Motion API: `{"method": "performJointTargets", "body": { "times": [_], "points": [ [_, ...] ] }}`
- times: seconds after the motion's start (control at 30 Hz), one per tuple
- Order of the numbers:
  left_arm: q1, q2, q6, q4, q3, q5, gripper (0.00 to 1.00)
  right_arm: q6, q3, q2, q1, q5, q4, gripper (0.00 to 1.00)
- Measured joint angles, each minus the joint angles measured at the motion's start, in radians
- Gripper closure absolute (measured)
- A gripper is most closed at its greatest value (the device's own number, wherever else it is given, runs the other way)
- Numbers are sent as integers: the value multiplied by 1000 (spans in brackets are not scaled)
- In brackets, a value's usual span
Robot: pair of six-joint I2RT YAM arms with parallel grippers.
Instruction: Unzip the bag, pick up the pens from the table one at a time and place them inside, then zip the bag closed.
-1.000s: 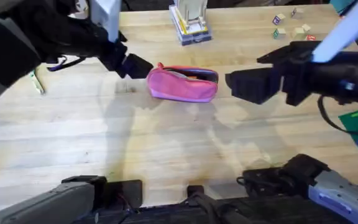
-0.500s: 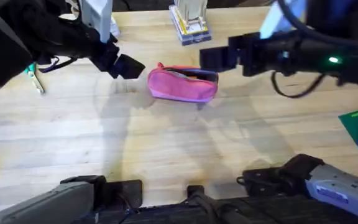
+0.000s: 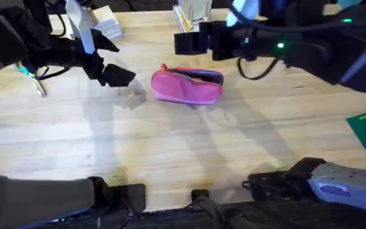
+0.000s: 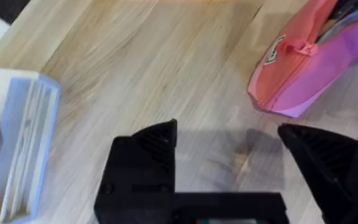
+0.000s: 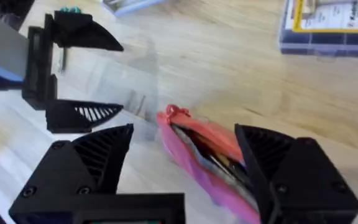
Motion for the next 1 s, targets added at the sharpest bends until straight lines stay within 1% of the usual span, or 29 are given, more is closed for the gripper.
{"method": "performJointTargets", "body": {
  "times": [0.13, 0.27, 0.3, 0.33, 0.43, 0.53, 0.73, 0.9, 1.0],
  "points": [
    [2, 24, 55, 0, 0, 62, 8, 4, 0, 65, 9, -3, 98, 4],
    [1, 52, 91, -6, 0, 100, 7, 29, 0, 133, 9, -5, 176, 4],
    [1, 81, 167, -66, 0, 135, 7, 50, 0, 181, 10, -6, 218, 4],
    [1, 90, 199, -88, 0, 143, 7, 54, 0, 194, 11, -6, 226, 4],
    [0, 113, 278, -131, 0, 163, 7, 62, 0, 227, 15, -6, 237, 4],
    [0, 129, 325, -150, 0, 170, 8, 68, 0, 251, 21, -6, 245, 4],
    [0, 139, 363, -147, 0, 182, 7, 75, 0, 322, 59, -6, 285, 4],
    [0, 139, 372, -146, 0, 184, 8, 110, 0, 375, 92, -6, 300, 4],
    [0, 139, 374, -146, 0, 185, 6, 145, 0, 393, 97, -6, 302, 4]
  ]
}}
